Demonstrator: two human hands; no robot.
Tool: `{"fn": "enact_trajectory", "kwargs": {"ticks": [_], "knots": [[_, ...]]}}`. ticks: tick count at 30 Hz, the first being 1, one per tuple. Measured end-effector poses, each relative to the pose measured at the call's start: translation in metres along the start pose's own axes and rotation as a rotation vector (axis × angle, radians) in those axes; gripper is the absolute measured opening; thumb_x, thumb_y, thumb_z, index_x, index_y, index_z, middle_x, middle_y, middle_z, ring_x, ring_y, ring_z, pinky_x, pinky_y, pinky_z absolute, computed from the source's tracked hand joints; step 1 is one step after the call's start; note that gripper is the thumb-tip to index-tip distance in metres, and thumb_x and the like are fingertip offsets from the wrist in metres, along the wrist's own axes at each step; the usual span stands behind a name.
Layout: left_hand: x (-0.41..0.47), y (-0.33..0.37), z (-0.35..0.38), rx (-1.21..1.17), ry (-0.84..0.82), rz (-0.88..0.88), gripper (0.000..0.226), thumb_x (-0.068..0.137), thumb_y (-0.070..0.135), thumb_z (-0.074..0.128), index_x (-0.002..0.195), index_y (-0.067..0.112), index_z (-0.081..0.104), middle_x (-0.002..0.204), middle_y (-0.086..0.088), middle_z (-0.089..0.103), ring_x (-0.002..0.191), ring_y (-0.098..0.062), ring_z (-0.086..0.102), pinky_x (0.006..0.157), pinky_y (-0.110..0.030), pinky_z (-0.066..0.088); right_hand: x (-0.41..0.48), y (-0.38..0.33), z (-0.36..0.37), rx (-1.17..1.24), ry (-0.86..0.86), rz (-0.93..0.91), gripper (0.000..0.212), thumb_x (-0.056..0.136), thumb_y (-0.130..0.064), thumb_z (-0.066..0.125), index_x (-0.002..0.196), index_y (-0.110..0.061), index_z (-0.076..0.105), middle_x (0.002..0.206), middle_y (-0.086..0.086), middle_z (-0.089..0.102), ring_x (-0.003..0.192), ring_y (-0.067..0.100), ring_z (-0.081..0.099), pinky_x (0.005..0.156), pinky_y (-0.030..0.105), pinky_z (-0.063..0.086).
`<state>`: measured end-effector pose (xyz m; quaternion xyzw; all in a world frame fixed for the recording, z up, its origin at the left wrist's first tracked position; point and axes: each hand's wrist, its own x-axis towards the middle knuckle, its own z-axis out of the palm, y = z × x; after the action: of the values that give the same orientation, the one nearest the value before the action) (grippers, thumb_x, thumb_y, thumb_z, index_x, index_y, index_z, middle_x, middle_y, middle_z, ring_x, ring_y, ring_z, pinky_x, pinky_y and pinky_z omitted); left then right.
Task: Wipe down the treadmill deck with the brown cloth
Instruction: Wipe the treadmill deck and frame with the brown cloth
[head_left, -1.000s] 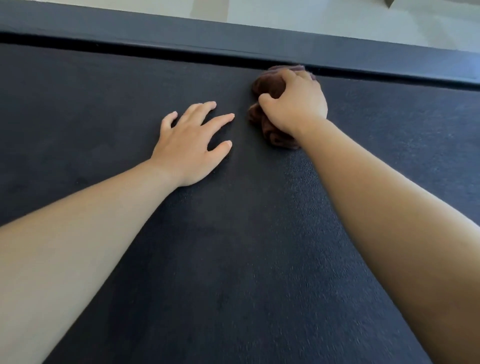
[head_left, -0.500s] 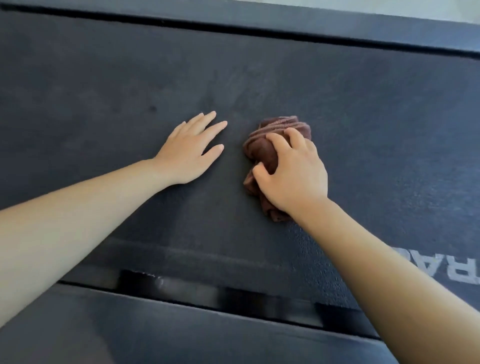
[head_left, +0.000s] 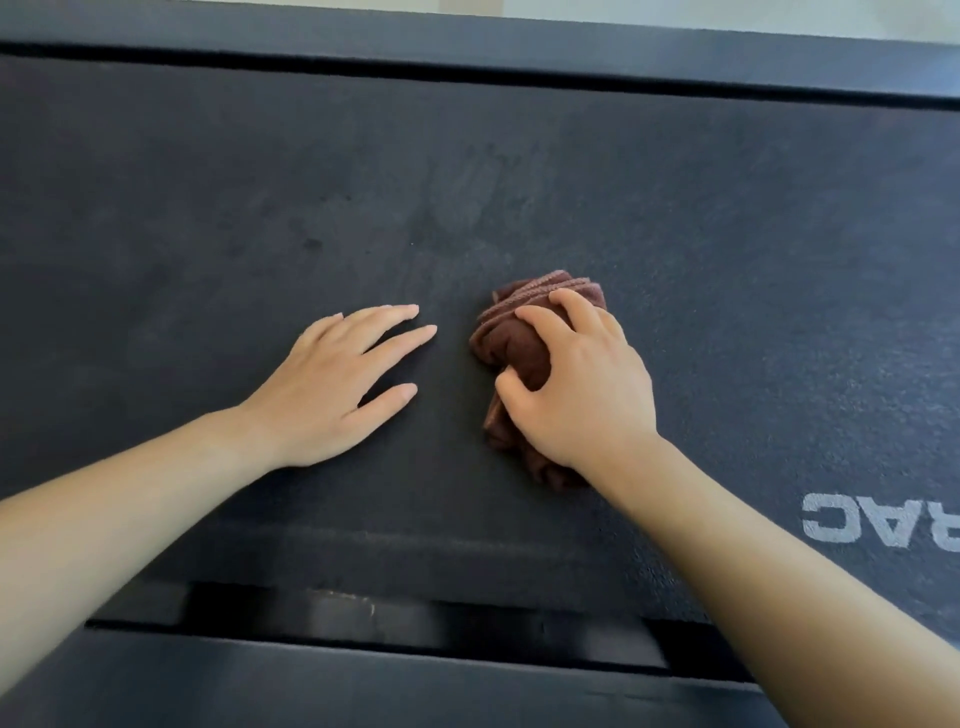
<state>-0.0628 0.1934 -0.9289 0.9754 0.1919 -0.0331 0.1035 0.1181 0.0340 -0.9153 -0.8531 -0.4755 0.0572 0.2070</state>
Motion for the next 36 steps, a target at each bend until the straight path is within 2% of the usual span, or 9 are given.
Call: {"fn": "enact_trajectory", "kwargs": {"ticks": [5,10,13,18,26,31,36], "knots": [[0.067,-0.047,-0.012,-0.025,0.051,-0.004,0.059,0.089,0.055,0.023,0.145,0.035,0.025,0.155,0.006,0.017,0.141,-0.014,0.013,0.114,-0.048,0.009,0.049,-0.006,0.010,-0.007,0.033,0.079,0.055,0.078,-0.048,0.054,0.130,-0.030,0.052,0.141,-0.005,0.044,0.127,0.022,0.039,0.095,0.042,0.043],[0.154,-0.063,-0.019,-0.022,0.055,0.015,0.056,0.091,0.052,0.027,0.145,0.038,0.022,0.156,0.004,0.013,0.143,-0.014,0.006,0.113,-0.053,0.001,0.109,-0.009,0.020,-0.018,0.106,0.190,0.053,0.078,-0.048,0.054,0.129,-0.030,0.053,0.139,-0.004,0.045,0.125,0.023,0.040,0.094,0.043,0.044],[0.187,-0.070,-0.021,-0.015,0.106,-0.054,0.052,0.093,0.049,0.030,0.144,0.039,0.024,0.156,0.004,0.014,0.144,-0.016,0.006,0.114,-0.052,0.001,0.146,-0.002,0.023,-0.018,0.136,0.211,0.051,0.079,-0.047,0.055,0.126,-0.028,0.054,0.138,-0.003,0.046,0.123,0.024,0.041,0.091,0.042,0.044],[0.193,-0.071,-0.018,-0.032,0.190,-0.100,0.050,0.092,0.046,0.036,0.142,0.040,0.028,0.153,0.007,0.021,0.143,-0.013,0.011,0.114,-0.049,0.006,0.205,0.018,0.024,-0.019,0.152,0.188,0.049,0.078,-0.048,0.053,0.123,-0.027,0.056,0.134,-0.002,0.049,0.121,0.025,0.043,0.087,0.040,0.043],[0.195,-0.069,-0.021,-0.038,0.144,-0.109,0.050,0.093,0.044,0.036,0.142,0.040,0.026,0.154,0.010,0.016,0.143,-0.010,0.005,0.114,-0.048,0.003,0.296,0.031,0.019,0.011,0.085,0.187,0.055,0.078,-0.046,0.053,0.129,-0.026,0.053,0.139,0.001,0.045,0.125,0.026,0.041,0.091,0.039,0.043],[0.197,-0.073,-0.017,-0.077,0.190,-0.085,0.051,0.091,0.047,0.034,0.141,0.041,0.029,0.153,0.010,0.018,0.142,-0.009,0.007,0.113,-0.049,0.003,0.292,0.030,0.019,-0.013,0.103,0.195,0.057,0.080,-0.046,0.053,0.134,-0.028,0.049,0.141,0.000,0.044,0.127,0.026,0.039,0.090,0.036,0.041],[0.201,-0.076,-0.015,-0.089,0.223,-0.073,0.049,0.092,0.047,0.037,0.140,0.038,0.033,0.153,0.006,0.023,0.142,-0.012,0.012,0.113,-0.051,0.005,0.218,0.015,0.018,-0.051,0.107,0.196,0.060,0.080,-0.047,0.053,0.136,-0.029,0.047,0.142,-0.001,0.044,0.127,0.027,0.039,0.089,0.034,0.040]]}}
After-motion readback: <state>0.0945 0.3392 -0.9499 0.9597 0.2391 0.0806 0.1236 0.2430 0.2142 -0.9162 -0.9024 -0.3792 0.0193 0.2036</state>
